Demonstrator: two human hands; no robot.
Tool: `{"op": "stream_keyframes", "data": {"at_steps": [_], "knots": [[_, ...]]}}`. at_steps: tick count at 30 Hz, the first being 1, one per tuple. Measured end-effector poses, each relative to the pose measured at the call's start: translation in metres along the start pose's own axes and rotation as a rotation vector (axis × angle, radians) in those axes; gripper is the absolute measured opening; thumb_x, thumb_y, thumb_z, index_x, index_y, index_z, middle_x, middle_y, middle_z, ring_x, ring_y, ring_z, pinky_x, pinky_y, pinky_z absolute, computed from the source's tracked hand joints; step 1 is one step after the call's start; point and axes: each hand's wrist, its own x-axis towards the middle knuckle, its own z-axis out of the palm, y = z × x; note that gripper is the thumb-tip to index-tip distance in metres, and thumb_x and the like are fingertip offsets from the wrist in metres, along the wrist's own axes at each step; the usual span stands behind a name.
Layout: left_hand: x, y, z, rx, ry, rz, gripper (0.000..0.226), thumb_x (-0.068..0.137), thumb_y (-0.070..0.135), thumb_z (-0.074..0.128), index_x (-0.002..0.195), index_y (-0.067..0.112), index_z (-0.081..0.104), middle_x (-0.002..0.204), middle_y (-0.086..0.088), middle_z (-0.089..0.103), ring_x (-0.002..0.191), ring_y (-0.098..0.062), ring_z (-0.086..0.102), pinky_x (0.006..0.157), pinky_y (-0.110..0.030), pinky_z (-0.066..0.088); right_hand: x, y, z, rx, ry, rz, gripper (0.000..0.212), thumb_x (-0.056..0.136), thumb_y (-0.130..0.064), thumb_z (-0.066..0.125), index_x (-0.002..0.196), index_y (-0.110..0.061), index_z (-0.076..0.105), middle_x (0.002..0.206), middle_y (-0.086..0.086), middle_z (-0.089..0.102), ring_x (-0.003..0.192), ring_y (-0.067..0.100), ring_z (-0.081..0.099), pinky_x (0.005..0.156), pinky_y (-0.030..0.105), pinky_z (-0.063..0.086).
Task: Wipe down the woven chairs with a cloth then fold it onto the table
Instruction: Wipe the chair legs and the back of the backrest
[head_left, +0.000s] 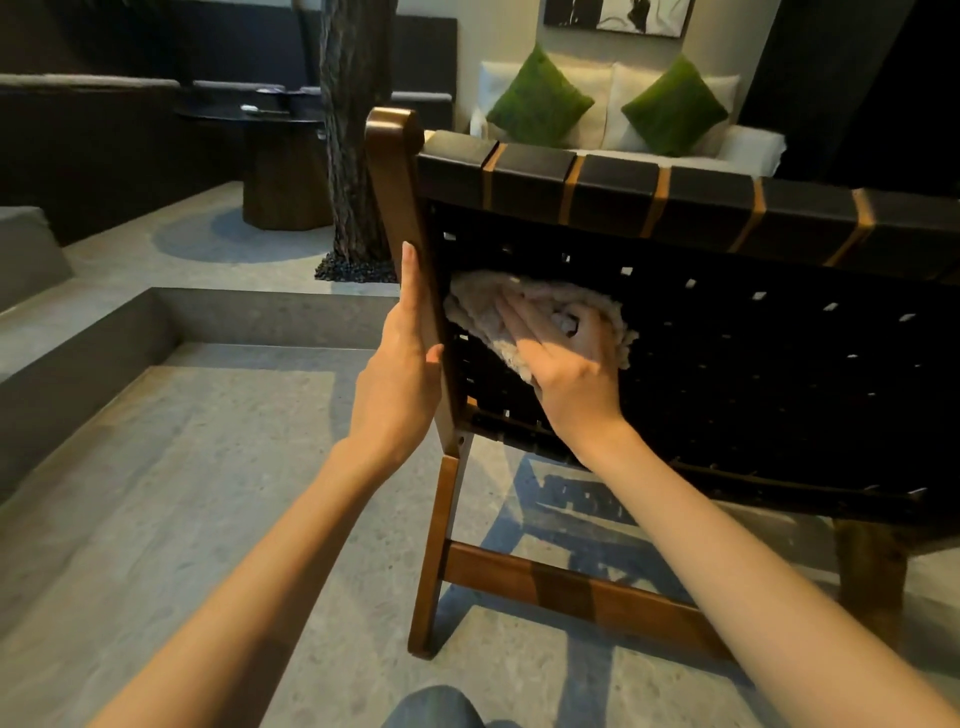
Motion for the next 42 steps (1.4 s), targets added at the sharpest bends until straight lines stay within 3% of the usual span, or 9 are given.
{"op": "stream_keyframes", "data": {"at_steps": [2,5,10,13,17,21,27,35,42], "knots": [[-0.001,0.002,-0.001,-0.038,-0.016,0.018,0.084,0.096,0.030,0.046,0.141,0.044,-0.023,0.153,-0.007,0.029,0.090,-0.017,0.059,0.050,-0.012,0.040,-0.018,0.006,0.017,0.057,-0.306,0.079,0.044,0.074,0.017,0.063,0.115,0.001,0.063,0.081,0.019,0.066,0.062,0.030,0.064,0.045,0.031,0.041],[-0.001,0.001,0.000,-0.051,-0.016,0.048,0.081,0.093,0.037,0.042,0.140,0.045,-0.024,0.155,-0.007,0.024,0.090,-0.016,0.057,0.058,-0.024,0.043,-0.047,0.015,0.058,0.118,-0.753,0.396,0.024,0.096,-0.006,0.046,0.118,0.000,0.053,0.116,0.022,0.057,0.105,0.034,0.056,0.077,0.039,0.042],[-0.004,-0.011,0.003,0.002,0.002,0.034,0.097,0.095,0.014,0.052,0.137,0.051,-0.027,0.155,-0.001,0.024,0.117,-0.024,0.055,0.078,-0.033,0.051,-0.090,0.019,0.093,0.295,-0.579,0.616,0.050,0.093,-0.012,0.051,0.142,-0.011,0.039,0.150,0.013,0.030,0.139,0.027,0.025,0.114,0.038,0.018],[-0.005,-0.010,0.002,0.026,-0.025,0.000,0.100,0.094,0.011,0.054,0.138,0.050,-0.027,0.156,0.001,0.022,0.124,-0.027,0.051,0.085,-0.044,0.051,-0.091,0.019,0.095,0.195,-0.568,0.455,0.036,0.096,-0.010,0.048,0.133,-0.008,0.049,0.140,0.011,0.043,0.128,0.024,0.039,0.106,0.030,0.027],[-0.006,-0.003,0.000,0.018,-0.035,-0.018,0.102,0.092,0.008,0.056,0.140,0.047,-0.026,0.157,0.002,0.019,0.127,-0.026,0.048,0.088,-0.045,0.050,-0.069,0.017,0.061,0.063,-0.696,0.107,0.023,0.095,-0.001,0.046,0.079,-0.014,0.058,0.076,0.008,0.052,0.070,0.021,0.052,0.063,0.029,0.036],[-0.009,0.000,-0.008,0.019,-0.040,-0.039,0.100,0.092,0.001,0.053,0.142,0.048,-0.019,0.155,0.011,0.017,0.117,-0.021,0.054,0.080,-0.037,0.053,-0.056,0.007,0.010,-0.070,-0.150,-0.274,0.040,0.080,0.010,0.051,0.111,-0.005,0.070,0.111,0.009,0.069,0.085,0.032,0.063,0.063,0.032,0.053],[-0.013,0.001,-0.016,-0.003,-0.058,-0.056,0.106,0.088,-0.009,0.049,0.138,0.058,-0.015,0.142,0.017,0.031,0.118,-0.024,0.056,0.082,-0.027,0.046,0.021,0.001,-0.034,-0.072,0.402,-0.298,0.042,0.085,0.010,0.063,0.126,0.003,0.058,0.131,0.014,0.057,0.098,0.029,0.058,0.082,0.035,0.050],[-0.012,-0.007,-0.022,0.015,-0.093,-0.056,0.108,0.087,-0.007,0.053,0.138,0.058,-0.016,0.147,0.008,0.035,0.114,-0.020,0.058,0.084,-0.018,0.042,0.055,-0.049,0.005,0.067,0.467,0.051,0.024,0.078,0.004,0.061,0.100,0.006,0.070,0.096,0.017,0.072,0.080,0.033,0.068,0.090,0.039,0.047],[-0.012,-0.009,-0.019,-0.053,-0.119,-0.050,0.110,0.084,0.002,0.062,0.140,0.054,-0.017,0.150,0.021,0.016,0.116,-0.017,0.055,0.074,-0.012,0.044,0.050,-0.040,0.022,0.029,0.375,0.082,0.020,0.082,0.006,0.051,0.068,-0.001,0.063,0.056,0.012,0.056,0.050,0.031,0.052,0.061,0.034,0.045]]}}
